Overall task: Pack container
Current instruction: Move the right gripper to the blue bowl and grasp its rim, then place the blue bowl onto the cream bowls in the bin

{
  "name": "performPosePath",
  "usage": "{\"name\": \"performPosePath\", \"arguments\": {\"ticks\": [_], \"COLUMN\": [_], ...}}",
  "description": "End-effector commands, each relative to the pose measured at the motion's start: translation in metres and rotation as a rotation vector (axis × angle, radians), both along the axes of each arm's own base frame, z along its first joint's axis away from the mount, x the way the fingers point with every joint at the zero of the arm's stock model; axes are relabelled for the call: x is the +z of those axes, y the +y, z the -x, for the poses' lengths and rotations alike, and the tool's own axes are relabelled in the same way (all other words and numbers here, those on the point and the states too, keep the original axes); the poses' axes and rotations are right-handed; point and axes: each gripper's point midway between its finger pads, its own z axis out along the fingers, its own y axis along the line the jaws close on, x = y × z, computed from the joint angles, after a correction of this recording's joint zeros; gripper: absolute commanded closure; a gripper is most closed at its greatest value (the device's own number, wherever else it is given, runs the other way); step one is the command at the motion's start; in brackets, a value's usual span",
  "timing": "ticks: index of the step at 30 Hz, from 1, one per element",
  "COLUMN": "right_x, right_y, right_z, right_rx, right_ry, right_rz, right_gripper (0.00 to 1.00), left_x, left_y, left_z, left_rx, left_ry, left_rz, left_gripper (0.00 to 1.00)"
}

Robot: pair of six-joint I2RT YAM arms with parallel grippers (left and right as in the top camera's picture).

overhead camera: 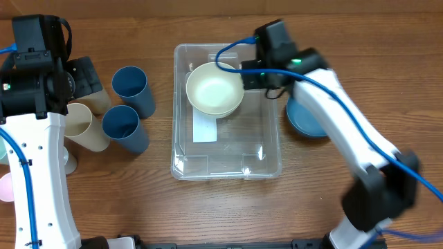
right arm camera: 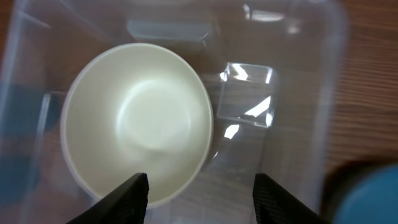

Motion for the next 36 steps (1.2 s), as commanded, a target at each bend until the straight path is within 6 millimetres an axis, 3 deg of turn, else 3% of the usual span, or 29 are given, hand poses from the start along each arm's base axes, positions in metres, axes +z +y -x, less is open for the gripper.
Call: {"name": "performPosePath", "arguments": {"ticks": [1, 2, 4, 5, 8, 10, 15, 18, 21, 24, 25, 26, 28, 30, 32, 33, 34, 36], "right_x": [0.078, 0.081, 0.072, 0.065, 0.013, -0.025, -0.100, -0.124, -0.151, -0.168, -0.168, -0.165, -0.150, -0.121, -0.078, -0.039, -0.003, 0.051], "right_y": [-0.055, -0.075, -0.131, -0.147, -0.225, -0.255, -0.269, -0.259, -0.238, -0.233, -0.235, -0.235, -0.238, -0.241, -0.241, -0.235, -0.226, -0.200], "right_z": [0.016, 0.018, 0.024, 0.026, 0.035, 0.044, 0.070, 0.079, 0.084, 0.088, 0.087, 0.084, 0.074, 0.062, 0.050, 0.044, 0.040, 0.038], "right_rx": [-0.177, -0.246, -0.431, -0.479, -0.679, -0.768, -0.814, -0.799, -0.760, -0.760, -0.762, -0.761, -0.759, -0.755, -0.744, -0.735, -0.702, -0.619], "right_ry": [-0.114, -0.109, -0.049, -0.018, 0.139, 0.247, 0.472, 0.507, 0.527, 0.525, 0.520, 0.509, 0.464, 0.391, 0.294, 0.210, 0.125, -0.006], "right_rz": [-0.048, -0.027, 0.022, 0.031, 0.070, 0.055, 0.020, -0.014, -0.122, -0.145, -0.145, -0.146, -0.153, -0.163, -0.177, -0.196, -0.209, -0.232], "right_gripper": [0.37, 0.36, 0.20, 0.18, 0.18, 0.19, 0.22, 0.30, 0.38, 0.75, 0.91, 0.96, 0.96, 0.96, 0.96, 0.96, 0.96, 0.96], "left_x": [0.008, 0.008, 0.008, 0.008, 0.008, 0.008, 0.008, 0.008, 0.008, 0.008, 0.008, 0.008, 0.008, 0.008, 0.008, 0.008, 0.008, 0.008], "left_y": [0.004, 0.004, 0.004, 0.004, 0.004, 0.004, 0.004, 0.004, 0.004, 0.004, 0.004, 0.004, 0.004, 0.004, 0.004, 0.004, 0.004, 0.004], "left_z": [-0.001, -0.001, -0.001, -0.001, -0.001, -0.001, -0.001, -0.001, -0.001, -0.001, -0.001, -0.001, -0.001, -0.001, -0.001, -0.001, -0.001, -0.001], "left_rx": [-0.003, -0.003, -0.003, -0.003, -0.003, -0.003, -0.003, -0.003, -0.003, -0.003, -0.003, -0.003, -0.003, -0.003, -0.003, -0.003, -0.003, -0.003], "left_ry": [-0.013, -0.013, -0.013, -0.013, -0.013, -0.013, -0.013, -0.013, -0.013, -0.013, -0.013, -0.013, -0.013, -0.013, -0.013, -0.013, -0.013, -0.013], "left_rz": [-0.023, -0.023, -0.023, -0.023, -0.023, -0.023, -0.023, -0.023, -0.023, -0.023, -0.023, -0.023, -0.023, -0.023, -0.023, -0.023, -0.023, -0.023], "left_gripper": [0.00, 0.00, 0.00, 0.00, 0.00, 0.00, 0.00, 0.00, 0.00, 0.00, 0.00, 0.00, 0.00, 0.00, 0.00, 0.00, 0.00, 0.00]}}
